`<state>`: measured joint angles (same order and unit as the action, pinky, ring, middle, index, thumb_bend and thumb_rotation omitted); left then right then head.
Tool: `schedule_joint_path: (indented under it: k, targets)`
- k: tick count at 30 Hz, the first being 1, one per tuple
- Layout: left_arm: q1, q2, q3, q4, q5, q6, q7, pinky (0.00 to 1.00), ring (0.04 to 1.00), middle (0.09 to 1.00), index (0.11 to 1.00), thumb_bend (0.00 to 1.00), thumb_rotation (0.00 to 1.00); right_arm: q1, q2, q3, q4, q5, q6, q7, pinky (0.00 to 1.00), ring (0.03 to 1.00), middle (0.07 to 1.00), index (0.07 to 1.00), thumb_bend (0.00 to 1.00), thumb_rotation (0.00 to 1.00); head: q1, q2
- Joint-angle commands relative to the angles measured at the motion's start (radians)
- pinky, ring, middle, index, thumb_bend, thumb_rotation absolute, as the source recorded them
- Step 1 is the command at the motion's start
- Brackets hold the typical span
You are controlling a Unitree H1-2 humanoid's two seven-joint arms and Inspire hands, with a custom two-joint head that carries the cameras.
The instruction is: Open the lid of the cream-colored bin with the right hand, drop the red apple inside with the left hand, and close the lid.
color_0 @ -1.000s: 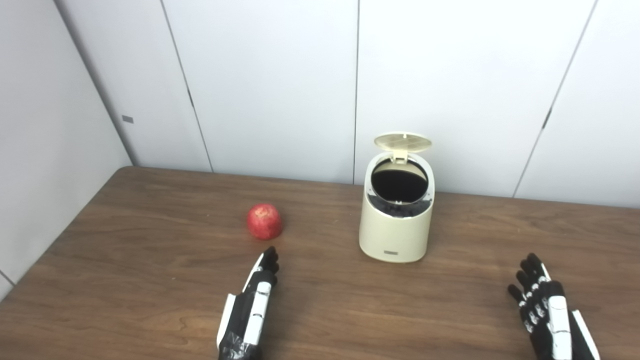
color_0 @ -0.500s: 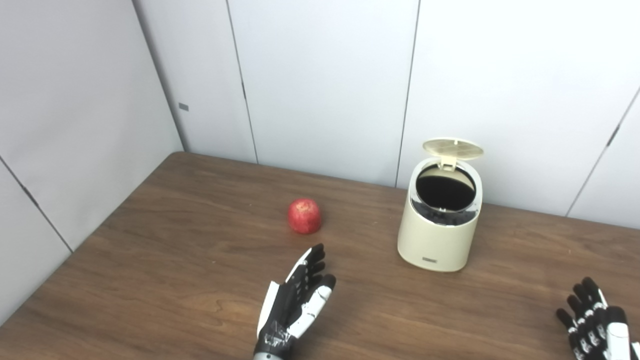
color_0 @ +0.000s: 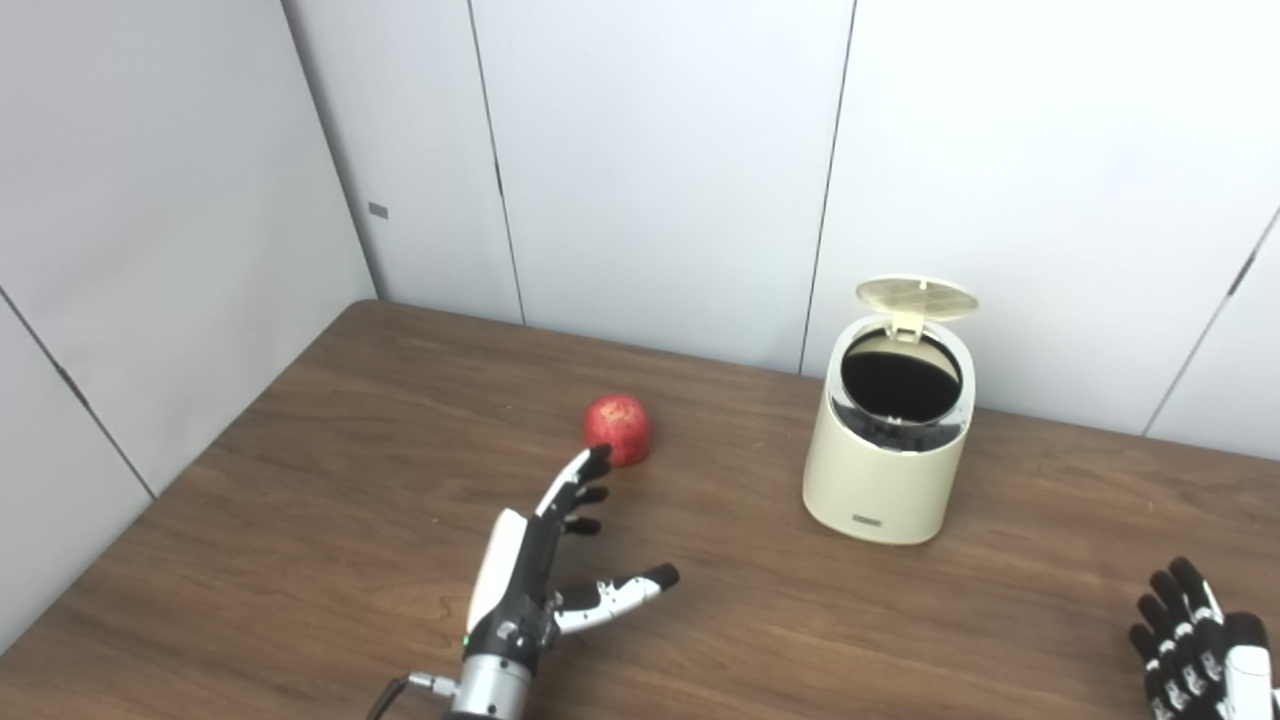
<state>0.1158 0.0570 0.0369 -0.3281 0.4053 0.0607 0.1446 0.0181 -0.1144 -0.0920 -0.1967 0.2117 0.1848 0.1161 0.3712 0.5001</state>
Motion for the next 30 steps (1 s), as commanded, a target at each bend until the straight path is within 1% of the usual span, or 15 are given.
schedule_joint_path:
  k: [1,4,5,8,9,11,13,16,19,21,22,24,27,28,30]
  targets:
    - [-0.048,0.020,0.004,-0.048,0.047,0.017,-0.006,0.70,0.819,0.882,0.920,0.90,0.12,-0.020,0.009,0.001,-0.030,0.008,-0.008,-0.006,1.00,1.000,0.999,0.989,0.61,1.00,-0.001,-0.001]
    - [-0.087,0.062,0.019,-0.067,0.095,0.051,-0.014,0.78,0.828,0.874,0.911,0.93,0.14,-0.021,0.016,0.007,-0.042,-0.005,0.001,-0.015,1.00,1.000,1.000,0.998,0.58,1.00,-0.006,0.002]
    - [-0.101,0.072,0.026,-0.073,0.103,0.067,-0.020,0.79,0.831,0.875,0.910,0.93,0.15,-0.021,0.017,0.008,-0.047,-0.007,0.005,-0.018,1.00,1.000,1.000,0.999,0.58,1.00,-0.006,0.002]
    - [-0.134,0.093,0.045,-0.075,0.098,0.089,-0.033,0.79,0.841,0.878,0.906,0.93,0.15,-0.021,0.022,0.012,-0.057,-0.010,0.011,-0.023,1.00,1.000,1.000,1.000,0.58,1.00,-0.009,0.002]
    - [-0.145,0.097,0.051,-0.077,0.109,0.111,-0.037,0.79,0.841,0.880,0.905,0.93,0.15,-0.020,0.024,0.013,-0.060,-0.010,0.012,-0.026,1.00,1.000,1.000,1.000,0.57,1.00,-0.010,0.002]
    - [-0.170,0.110,0.058,-0.078,0.138,0.159,-0.051,0.78,0.843,0.876,0.897,0.94,0.20,-0.020,0.028,0.013,-0.066,-0.007,0.017,-0.030,1.00,1.000,0.998,0.998,0.56,1.00,-0.010,0.002]
    - [-0.201,0.140,0.058,-0.066,0.178,0.202,-0.070,0.77,0.853,0.883,0.898,0.93,0.22,-0.022,0.030,0.015,-0.068,-0.009,0.020,-0.035,1.00,1.000,0.997,0.996,0.55,1.00,-0.012,0.000]
    - [-0.247,0.186,0.036,-0.040,0.286,0.278,-0.106,0.71,0.843,0.891,0.886,0.94,0.25,-0.023,0.034,0.015,-0.069,-0.013,0.021,-0.039,1.00,1.000,0.996,0.994,0.53,1.00,-0.013,0.001]
    - [-0.300,0.239,0.001,0.006,0.362,0.319,-0.146,0.66,0.817,0.874,0.872,0.96,0.21,-0.026,0.035,0.017,-0.070,-0.012,0.025,-0.039,1.00,1.000,1.000,0.996,0.49,1.00,-0.013,-0.001]
    - [-0.329,0.266,-0.023,0.036,0.393,0.335,-0.168,0.65,0.823,0.873,0.866,0.97,0.19,-0.028,0.034,0.018,-0.071,-0.016,0.026,-0.041,1.00,1.000,1.000,0.994,0.49,1.00,-0.012,-0.001]
    - [-0.341,0.274,-0.034,0.047,0.407,0.347,-0.180,0.67,0.841,0.884,0.873,0.99,0.20,-0.028,0.033,0.017,-0.072,-0.018,0.027,-0.042,0.99,1.000,1.000,0.994,0.47,1.00,-0.012,-0.001]
    - [-0.371,0.289,-0.054,0.079,0.427,0.365,-0.200,0.66,0.842,0.889,0.875,0.99,0.20,-0.029,0.032,0.017,-0.072,-0.022,0.025,-0.041,0.99,1.000,1.000,0.997,0.47,1.00,-0.015,0.000]
    - [-0.415,0.306,-0.080,0.136,0.442,0.372,-0.222,0.68,0.862,0.884,0.871,1.00,0.19,-0.033,0.033,0.016,-0.065,-0.022,0.013,-0.041,1.00,1.000,1.000,1.000,0.45,1.00,-0.022,-0.001]
    - [-0.423,0.309,-0.084,0.148,0.444,0.372,-0.226,0.69,0.860,0.880,0.867,1.00,0.19,-0.033,0.035,0.016,-0.064,-0.024,0.012,-0.043,0.98,0.999,0.998,0.993,0.45,1.00,-0.022,-0.001]
    - [-0.457,0.306,-0.090,0.189,0.424,0.389,-0.256,0.69,0.866,0.883,0.866,0.99,0.20,-0.033,0.033,0.020,-0.067,-0.033,0.014,-0.044,0.97,0.999,0.999,0.990,0.46,1.00,-0.029,0.001]
